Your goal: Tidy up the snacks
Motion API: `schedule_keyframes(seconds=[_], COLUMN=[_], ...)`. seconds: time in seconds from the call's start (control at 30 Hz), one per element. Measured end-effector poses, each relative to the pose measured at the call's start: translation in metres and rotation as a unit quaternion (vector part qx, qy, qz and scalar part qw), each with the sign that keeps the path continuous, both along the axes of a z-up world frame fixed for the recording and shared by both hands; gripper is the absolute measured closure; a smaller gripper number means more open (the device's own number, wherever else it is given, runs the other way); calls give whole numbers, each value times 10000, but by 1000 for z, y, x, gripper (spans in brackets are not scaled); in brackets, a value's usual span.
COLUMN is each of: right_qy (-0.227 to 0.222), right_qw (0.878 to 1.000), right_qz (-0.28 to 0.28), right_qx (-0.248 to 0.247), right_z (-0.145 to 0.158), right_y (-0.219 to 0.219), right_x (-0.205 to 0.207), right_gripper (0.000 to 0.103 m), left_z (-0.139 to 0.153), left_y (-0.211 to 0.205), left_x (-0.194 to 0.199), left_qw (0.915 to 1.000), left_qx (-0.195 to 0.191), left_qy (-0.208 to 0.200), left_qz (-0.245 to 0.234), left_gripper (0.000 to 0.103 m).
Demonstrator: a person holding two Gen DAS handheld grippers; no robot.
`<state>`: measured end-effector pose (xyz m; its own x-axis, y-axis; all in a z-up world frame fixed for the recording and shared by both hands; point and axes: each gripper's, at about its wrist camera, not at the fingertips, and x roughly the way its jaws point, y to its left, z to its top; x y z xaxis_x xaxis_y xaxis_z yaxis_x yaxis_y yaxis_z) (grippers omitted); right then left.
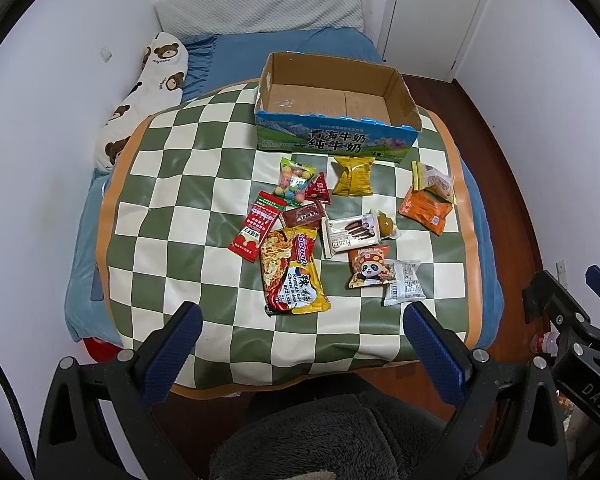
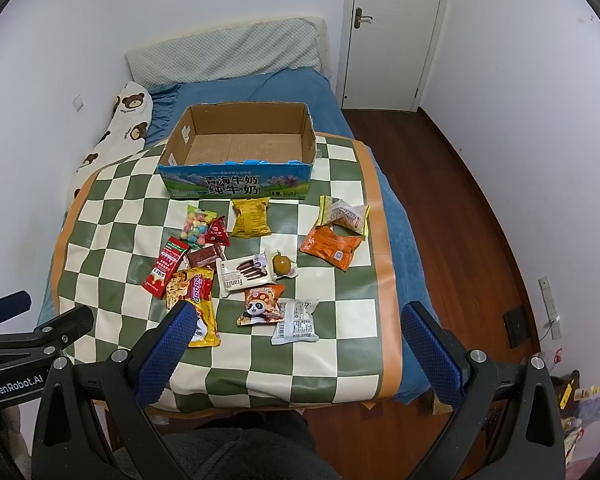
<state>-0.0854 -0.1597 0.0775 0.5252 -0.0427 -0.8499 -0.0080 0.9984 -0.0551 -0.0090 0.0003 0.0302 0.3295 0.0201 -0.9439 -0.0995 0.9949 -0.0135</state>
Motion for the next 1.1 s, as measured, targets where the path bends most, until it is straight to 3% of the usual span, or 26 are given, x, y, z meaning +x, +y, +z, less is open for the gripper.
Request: schedule_keyframes(seconds=[0.9, 1.1], right_qy=[6, 45], right_qw=[10000, 10000], right_qz=[-46, -76], right_qx=[1, 3], right_z=[1, -7], right_y=[-1, -2], right_x=[-2, 2], right_gripper=[0, 0], left_z=[1, -18], left_y=[-5, -2], left_x=[-4, 5], left_qw=[9999, 9998], left_qx=[39, 130], left_qy=[-99, -144], left_qz=[-43, 107], left_gripper=[0, 0])
